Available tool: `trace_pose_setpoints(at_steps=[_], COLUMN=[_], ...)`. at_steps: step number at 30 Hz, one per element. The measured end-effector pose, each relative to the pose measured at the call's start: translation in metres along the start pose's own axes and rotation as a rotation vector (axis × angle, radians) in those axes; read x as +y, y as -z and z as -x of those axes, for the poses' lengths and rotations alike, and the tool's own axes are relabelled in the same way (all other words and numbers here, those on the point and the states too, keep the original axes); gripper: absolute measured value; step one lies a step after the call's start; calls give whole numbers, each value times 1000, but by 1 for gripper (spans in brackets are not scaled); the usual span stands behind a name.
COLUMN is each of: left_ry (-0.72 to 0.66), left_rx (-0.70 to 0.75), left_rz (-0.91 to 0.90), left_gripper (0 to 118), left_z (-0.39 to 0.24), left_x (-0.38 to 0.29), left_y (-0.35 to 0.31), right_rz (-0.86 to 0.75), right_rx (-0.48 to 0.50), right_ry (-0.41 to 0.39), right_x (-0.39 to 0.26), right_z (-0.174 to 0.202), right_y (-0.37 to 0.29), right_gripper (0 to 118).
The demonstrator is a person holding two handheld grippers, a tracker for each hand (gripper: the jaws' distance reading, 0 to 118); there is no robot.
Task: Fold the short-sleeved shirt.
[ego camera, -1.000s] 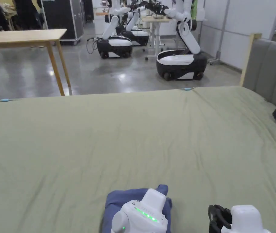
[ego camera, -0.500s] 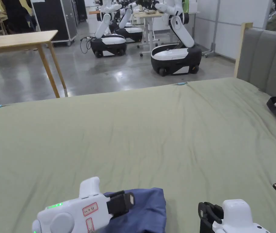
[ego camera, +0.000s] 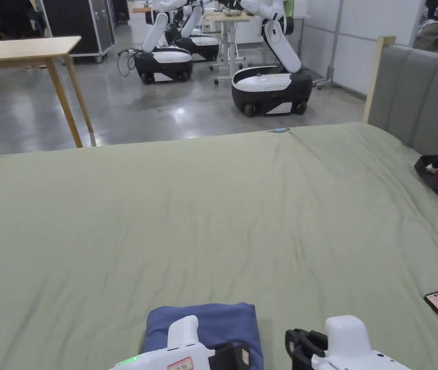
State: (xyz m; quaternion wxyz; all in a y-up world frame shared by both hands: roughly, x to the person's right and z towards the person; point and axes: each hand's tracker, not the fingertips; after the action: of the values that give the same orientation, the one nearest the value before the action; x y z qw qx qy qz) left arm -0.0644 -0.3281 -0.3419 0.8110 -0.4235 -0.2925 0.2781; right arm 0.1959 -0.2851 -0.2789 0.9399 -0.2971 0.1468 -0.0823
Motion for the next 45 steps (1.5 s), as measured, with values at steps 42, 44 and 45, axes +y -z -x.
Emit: trace_pose_setpoints(at_steps=[42,44,45], left_ry=[-227,-198,-205], left_rx=[255,398,436], left_rz=[-179,-182,-180], left_gripper=[28,28,28], left_z=[272,303,318], left_x=[65,76,79], left_y=[-345,-398,-416], right_rz=[137,155,160], right_rx=[307,346,352], right_ry=[19,12,6], right_x=[-12,-14,-15], right_z=[139,162,170], right_y=[85,93,96], right_gripper=[11,11,11])
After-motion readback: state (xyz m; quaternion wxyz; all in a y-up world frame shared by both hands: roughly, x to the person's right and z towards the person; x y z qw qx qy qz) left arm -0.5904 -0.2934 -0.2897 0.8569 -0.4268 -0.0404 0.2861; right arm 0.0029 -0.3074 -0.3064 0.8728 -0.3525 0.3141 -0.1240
